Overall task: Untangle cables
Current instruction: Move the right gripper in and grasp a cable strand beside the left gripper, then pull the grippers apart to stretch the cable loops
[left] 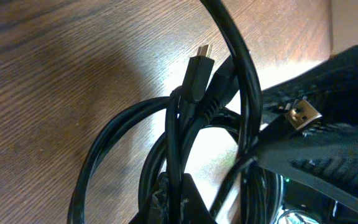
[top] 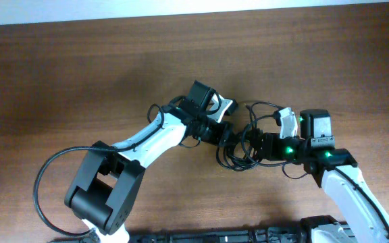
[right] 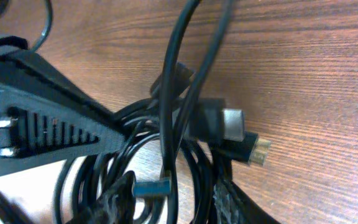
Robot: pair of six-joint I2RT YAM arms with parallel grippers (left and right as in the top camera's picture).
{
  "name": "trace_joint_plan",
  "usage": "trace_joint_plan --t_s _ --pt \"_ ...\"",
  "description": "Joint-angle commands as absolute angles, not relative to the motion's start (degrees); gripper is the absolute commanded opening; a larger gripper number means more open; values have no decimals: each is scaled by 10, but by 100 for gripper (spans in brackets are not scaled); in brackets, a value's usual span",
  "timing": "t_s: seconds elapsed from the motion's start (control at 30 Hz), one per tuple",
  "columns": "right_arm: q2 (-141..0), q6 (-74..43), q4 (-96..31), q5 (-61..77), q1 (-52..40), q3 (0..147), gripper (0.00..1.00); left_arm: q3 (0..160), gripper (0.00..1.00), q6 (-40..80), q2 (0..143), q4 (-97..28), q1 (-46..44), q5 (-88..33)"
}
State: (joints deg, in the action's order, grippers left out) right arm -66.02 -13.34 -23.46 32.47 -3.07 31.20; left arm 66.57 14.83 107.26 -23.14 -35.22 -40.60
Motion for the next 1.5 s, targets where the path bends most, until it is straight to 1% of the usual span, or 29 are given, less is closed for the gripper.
trace_joint_plan --t_s 0.0,0.07,0.17,0.23,0.3,0.33,0.37,0.4,0.43,0.47,0.63,0.73,0.83,0.93,1.0,1.1,1.17,1.2,1.27,1.3,1.33,1.43,1.47 --pt "-674 -130 -229 328 -34 323 38 665 0 150 1052 -230 -355 -442" --pt "-674 -130 -226 328 -34 323 35 665 0 150 1052 -230 -355 -442" --pt "-674 -130 -220 328 -34 323 36 665 0 150 1052 -229 -361 -447" --pt "-674 -130 -216 328 -34 323 36 665 0 149 1052 -215 -368 -481" --pt "-674 -130 -213 328 -34 323 36 665 0 149 1052 -200 -375 -487" --pt "-674 -130 -213 328 -34 323 34 665 0 149 1052 -200 -376 -487" --pt "-674 -130 -214 328 -34 323 29 665 0 149 1052 -200 -376 -487" --pt "-674 -130 -214 328 -34 323 17 665 0 149 1052 -200 -376 -487" --pt "-674 -130 -214 328 -34 323 7 665 0 149 1052 -200 -376 -484" --pt "-674 -130 -215 328 -34 323 4 665 0 149 1052 -201 -376 -477" --pt "-674 -130 -220 323 -34 323 4 665 0 147 1052 -248 -362 -352" --pt "-674 -130 -215 304 -34 323 4 665 0 145 1052 -307 -332 -240" --pt "-674 -148 -205 231 -33 323 4 665 0 145 1052 -332 -294 -230" --pt "-674 -231 -207 120 -23 323 4 665 0 145 1052 -359 -260 -196" --pt "-674 -245 -212 79 -4 323 4 665 0 144 1052 -383 -234 -169" --pt "-674 -246 -240 26 29 323 4 665 0 113 1052 -402 -204 -167" --pt "-674 -263 -280 -38 68 323 4 665 0 99 1052 -406 -189 -172" --pt "-674 -267 -290 -50 82 323 5 665 0 83 1051 -406 -186 -198" --pt "-674 -267 -296 -33 108 323 32 665 0 23 1050 -401 -186 -300" --pt "-674 -267 -293 -18 113 323 41 665 0 7 1050 -398 -188 -323" --pt "-674 -266 -288 3 113 323 55 665 0 5 1050 -393 -192 -335" --pt "-674 -249 -264 108 113 323 72 665 0 3 1049 -380 -212 -337" --pt "-674 -236 -255 139 113 323 72 665 0 3 1047 -380 -215 -337"
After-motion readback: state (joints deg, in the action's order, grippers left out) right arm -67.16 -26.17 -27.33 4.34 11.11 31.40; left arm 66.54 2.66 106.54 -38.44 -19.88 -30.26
